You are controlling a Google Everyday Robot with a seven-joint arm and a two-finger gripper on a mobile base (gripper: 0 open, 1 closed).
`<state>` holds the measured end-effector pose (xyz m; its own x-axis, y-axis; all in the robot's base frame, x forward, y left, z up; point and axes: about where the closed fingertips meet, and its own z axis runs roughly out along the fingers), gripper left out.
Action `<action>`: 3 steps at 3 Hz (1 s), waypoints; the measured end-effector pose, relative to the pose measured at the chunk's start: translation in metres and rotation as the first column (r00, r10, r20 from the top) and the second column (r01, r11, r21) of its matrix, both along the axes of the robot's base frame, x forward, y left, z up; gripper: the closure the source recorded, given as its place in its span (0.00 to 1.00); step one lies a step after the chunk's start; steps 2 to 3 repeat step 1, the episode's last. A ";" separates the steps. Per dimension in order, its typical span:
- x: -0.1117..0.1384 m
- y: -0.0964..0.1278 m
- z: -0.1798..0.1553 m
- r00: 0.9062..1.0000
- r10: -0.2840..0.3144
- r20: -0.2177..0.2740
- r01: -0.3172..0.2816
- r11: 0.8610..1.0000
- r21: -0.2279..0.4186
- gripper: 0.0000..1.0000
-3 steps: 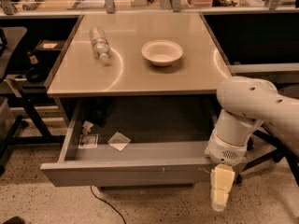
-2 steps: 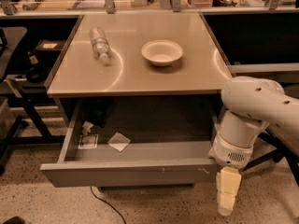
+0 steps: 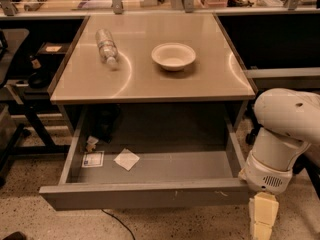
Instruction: Open top drawer
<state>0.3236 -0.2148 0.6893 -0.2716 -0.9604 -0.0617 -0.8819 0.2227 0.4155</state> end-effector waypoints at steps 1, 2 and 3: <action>0.000 0.000 0.000 1.000 0.000 0.000 0.000 1.000 0.000 0.00; 0.000 0.000 0.000 1.000 0.000 0.000 0.000 1.000 0.000 0.00; 0.000 0.000 0.000 1.000 0.000 0.000 0.000 1.000 0.000 0.00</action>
Offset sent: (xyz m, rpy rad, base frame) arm 0.0000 0.0000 0.0000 0.0000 0.0000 0.0000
